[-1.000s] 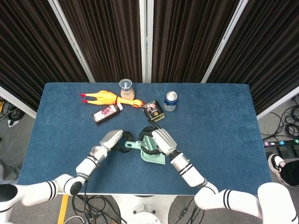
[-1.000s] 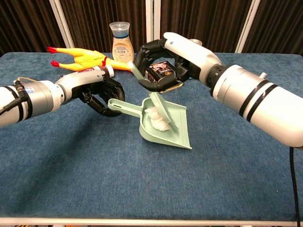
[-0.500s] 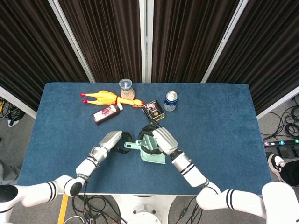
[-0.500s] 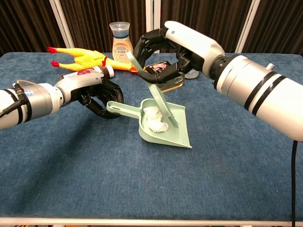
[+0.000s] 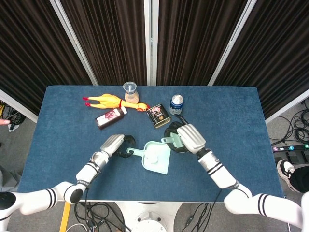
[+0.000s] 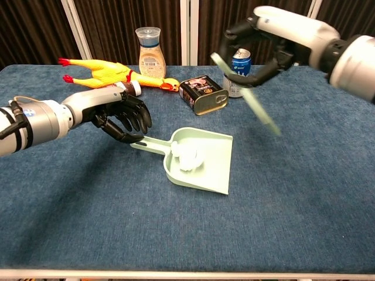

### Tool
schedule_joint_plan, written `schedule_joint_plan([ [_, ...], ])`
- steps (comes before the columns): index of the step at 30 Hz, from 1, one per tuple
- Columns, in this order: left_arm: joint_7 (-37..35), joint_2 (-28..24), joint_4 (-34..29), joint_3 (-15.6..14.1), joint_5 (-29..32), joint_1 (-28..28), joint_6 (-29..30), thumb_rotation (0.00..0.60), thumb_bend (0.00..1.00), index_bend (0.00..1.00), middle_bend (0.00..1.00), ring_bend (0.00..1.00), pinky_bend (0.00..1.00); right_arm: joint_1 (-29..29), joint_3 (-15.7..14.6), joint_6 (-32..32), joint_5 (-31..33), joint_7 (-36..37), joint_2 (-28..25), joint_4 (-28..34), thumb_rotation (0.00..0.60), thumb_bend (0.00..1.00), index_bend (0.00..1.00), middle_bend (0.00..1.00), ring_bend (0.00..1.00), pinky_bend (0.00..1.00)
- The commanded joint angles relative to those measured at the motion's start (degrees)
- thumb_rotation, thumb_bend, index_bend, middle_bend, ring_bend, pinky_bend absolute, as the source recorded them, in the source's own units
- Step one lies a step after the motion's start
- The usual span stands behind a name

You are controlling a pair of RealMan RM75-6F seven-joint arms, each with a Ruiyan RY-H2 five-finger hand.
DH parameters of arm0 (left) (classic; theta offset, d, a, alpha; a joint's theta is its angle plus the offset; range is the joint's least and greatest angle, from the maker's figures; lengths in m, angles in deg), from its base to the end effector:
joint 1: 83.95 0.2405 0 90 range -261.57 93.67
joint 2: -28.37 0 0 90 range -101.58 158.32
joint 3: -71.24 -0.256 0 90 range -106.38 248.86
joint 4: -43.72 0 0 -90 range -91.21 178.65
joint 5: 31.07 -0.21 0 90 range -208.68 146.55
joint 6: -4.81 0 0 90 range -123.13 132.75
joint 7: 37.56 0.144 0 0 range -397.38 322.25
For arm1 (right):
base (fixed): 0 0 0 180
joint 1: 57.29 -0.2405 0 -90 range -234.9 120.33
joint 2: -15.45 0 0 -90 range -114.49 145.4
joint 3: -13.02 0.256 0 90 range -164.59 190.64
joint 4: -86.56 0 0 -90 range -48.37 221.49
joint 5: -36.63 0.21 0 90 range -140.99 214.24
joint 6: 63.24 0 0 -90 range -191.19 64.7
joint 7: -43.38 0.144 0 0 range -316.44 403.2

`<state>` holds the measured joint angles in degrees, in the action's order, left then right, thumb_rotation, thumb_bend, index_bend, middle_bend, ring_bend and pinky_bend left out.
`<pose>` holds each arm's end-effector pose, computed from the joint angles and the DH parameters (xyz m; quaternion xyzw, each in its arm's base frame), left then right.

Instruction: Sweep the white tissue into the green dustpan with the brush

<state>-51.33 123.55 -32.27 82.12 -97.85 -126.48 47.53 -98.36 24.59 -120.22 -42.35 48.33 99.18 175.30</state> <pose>-0.1556 0.3385 -0.0666 -0.6515 -0.5947 -0.3953 0.2564 -0.1209 -0.3360 0.0149 0.7050 -0.4183 0.4896 0.2970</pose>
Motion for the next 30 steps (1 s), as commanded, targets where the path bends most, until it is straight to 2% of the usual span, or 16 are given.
schedule_joint_plan([
  [1,0.60,-0.13,-0.01,-0.10,0.12,0.22,0.51,0.600,0.31,0.36,0.37,0.30,0.28,0.86,-2.70,3.92,3.60,-5.86,-3.25,-1.05,0.600,0.56,0.74,0.56,0.26,0.00],
  [9,3.44,-1.96,-1.17,-0.21,-0.50,1.62,4.36,0.598,0.29,0.32,0.36,0.30,0.28,0.45,-5.11,6.22,5.57,-12.90,-1.89,-4.76,0.600,0.55,0.63,0.50,0.21,0.00],
  [11,4.27,-2.96,-1.79,-0.31,-0.75,2.28,5.74,0.598,0.29,0.32,0.36,0.30,0.28,0.17,-5.61,6.95,6.28,-15.07,-1.36,-5.40,0.600,0.48,0.54,0.45,0.17,0.00],
  [13,4.87,-4.13,-2.59,-0.33,-0.97,3.15,7.38,0.599,0.29,0.32,0.36,0.30,0.28,-0.17,-6.17,8.10,7.49,-17.55,-1.02,-5.58,0.600,0.37,0.39,0.38,0.11,0.00],
  [15,5.22,-5.31,-3.34,-0.34,-1.32,3.98,8.89,0.598,0.29,0.32,0.36,0.30,0.28,-0.43,-6.45,8.89,8.75,-19.48,-1.01,-5.30,0.600,0.31,0.26,0.30,0.06,0.00],
  [17,5.25,-6.85,-4.22,-0.29,-1.62,5.05,10.58,0.598,0.29,0.32,0.36,0.30,0.28,-0.49,-6.48,9.27,10.12,-20.80,-1.25,-4.57,0.600,0.26,0.14,0.22,0.01,0.00],
  [19,5.13,-8.56,-5.11,-0.18,-1.84,6.07,12.02,0.598,0.29,0.32,0.36,0.30,0.28,-0.28,-6.19,8.73,10.92,-21.29,-1.83,-3.72,0.600,0.22,0.06,0.17,0.00,0.00],
  [24,4.88,-13.20,-7.08,-0.07,-2.07,8.62,14.98,0.595,0.29,0.32,0.36,0.30,0.27,2.35,-5.10,3.46,9.48,-18.13,-4.62,-1.82,0.600,0.21,0.04,0.14,0.00,0.00],
  [30,8.27,-18.48,-7.16,-1.52,-2.59,13.93,22.20,0.600,0.29,0.32,0.36,0.30,0.25,8.55,-5.39,-5.56,4.54,-8.99,-10.55,-1.48,0.600,0.22,0.04,0.15,0.00,0.00],
])
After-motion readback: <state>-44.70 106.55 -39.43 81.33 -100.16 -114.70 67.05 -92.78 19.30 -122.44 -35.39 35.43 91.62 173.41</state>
